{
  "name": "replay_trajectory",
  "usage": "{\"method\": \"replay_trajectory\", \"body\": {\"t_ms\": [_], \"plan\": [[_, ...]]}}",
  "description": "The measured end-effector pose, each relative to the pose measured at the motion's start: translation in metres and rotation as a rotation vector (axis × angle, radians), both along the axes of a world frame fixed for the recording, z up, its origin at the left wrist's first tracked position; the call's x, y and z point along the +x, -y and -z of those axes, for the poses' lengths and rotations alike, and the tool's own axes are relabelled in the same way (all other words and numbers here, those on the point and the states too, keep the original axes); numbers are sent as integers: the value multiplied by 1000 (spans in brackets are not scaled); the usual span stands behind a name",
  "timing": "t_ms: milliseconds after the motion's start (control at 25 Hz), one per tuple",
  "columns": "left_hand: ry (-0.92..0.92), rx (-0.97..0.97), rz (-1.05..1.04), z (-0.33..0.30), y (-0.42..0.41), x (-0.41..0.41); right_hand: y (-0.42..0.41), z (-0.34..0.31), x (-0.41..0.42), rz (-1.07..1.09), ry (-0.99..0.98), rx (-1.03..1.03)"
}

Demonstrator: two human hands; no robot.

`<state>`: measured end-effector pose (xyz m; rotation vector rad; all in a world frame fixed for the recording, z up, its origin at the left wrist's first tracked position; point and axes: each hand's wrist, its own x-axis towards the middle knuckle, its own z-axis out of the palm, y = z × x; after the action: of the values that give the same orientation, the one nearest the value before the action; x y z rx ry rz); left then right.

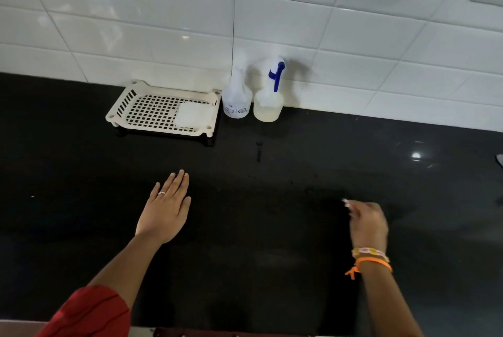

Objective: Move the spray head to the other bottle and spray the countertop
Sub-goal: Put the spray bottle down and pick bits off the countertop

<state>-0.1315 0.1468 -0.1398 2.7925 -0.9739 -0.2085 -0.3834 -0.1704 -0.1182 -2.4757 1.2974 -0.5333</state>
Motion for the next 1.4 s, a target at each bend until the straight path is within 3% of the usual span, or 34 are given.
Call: {"method": "replay_trajectory", "body": {"t_ms": [80,120,240,360,440,560,680,760,840,920,1040,1120,1240,1400], "plan": [[3,2,1,-1,0,1,3,3,7,269,-37,53],[4,4,3,-1,0,1,-10,8,28,291,-1,67],[10,7,12,-1,0,1,-89,20,122,-84,178,153],[10,39,17,0,-1,2,-181,13,183,-646,-20,140],[18,36,18,0,-1,1,-169,10,185,-753,-46,90],[8,40,17,-1,-1,2,-63,20,132,-403,65,-83],[12,29,12,-3,1,1,17,-1,59,106,19,57],[8,35,15,-4,1,1,5,-3,67,273,-16,92],[3,44,14,-2,1,3,-37,1,115,115,80,59],[1,36,30,-1,0,4,-96,4,168,-240,126,-14],[-12,60,37,1,-2,5,-175,3,201,-668,-108,87],[-15,42,32,0,-1,6,-159,6,190,-738,-79,83],[-27,42,29,0,-1,4,-64,21,136,-458,26,-90],[-18,20,17,-2,0,4,28,2,74,132,-38,40]]}}
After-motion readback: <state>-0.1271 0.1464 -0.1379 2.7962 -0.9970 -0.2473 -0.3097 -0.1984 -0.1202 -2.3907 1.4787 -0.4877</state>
